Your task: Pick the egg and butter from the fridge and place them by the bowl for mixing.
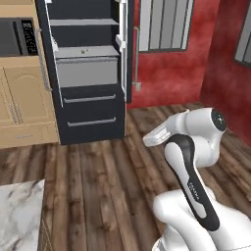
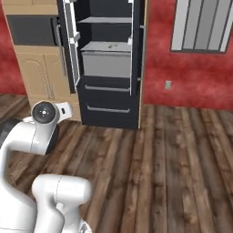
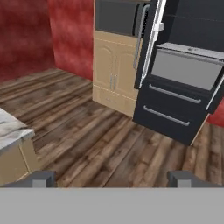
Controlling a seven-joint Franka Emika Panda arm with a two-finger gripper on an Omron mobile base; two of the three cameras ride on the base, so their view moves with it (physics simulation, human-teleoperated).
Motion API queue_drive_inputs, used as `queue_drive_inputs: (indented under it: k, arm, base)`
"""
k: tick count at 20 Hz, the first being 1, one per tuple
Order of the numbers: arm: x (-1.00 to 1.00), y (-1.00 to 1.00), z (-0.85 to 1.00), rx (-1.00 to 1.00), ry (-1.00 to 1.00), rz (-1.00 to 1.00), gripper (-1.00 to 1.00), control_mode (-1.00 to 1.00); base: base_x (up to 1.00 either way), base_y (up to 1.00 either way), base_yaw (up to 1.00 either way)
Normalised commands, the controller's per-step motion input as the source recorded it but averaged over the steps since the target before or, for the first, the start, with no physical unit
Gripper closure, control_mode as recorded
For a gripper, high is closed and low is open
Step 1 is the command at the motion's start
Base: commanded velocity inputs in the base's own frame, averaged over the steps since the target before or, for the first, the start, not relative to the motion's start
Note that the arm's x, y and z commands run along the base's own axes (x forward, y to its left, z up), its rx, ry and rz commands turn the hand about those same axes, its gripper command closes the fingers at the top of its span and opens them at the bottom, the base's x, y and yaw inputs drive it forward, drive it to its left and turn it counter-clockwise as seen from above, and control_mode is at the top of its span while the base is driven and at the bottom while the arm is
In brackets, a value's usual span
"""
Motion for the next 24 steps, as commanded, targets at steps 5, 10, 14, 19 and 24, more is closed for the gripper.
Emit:
queue_drive_inputs:
  k: [5,10,14,19,24]
  arm:
    - [0.0,0.0,0.0,0.0,0.0,0.0,-1.0,1.0]
    - [0.0,0.0,0.0,0.0,0.0,0.0,-1.0,1.0]
    - [0.0,0.0,0.0,0.0,0.0,0.0,-1.0,1.0]
    - [0.0,0.0,0.0,0.0,0.0,0.0,-1.0,1.0]
    - [0.0,0.0,0.0,0.0,0.0,0.0,-1.0,1.0]
  base:
    - [1.0,0.19,-0.1]
    - [1.0,0.5,-0.08]
    - [1.0,0.51,-0.06]
    - [1.0,0.1,0.0]
    - [1.0,0.05,-0.02]
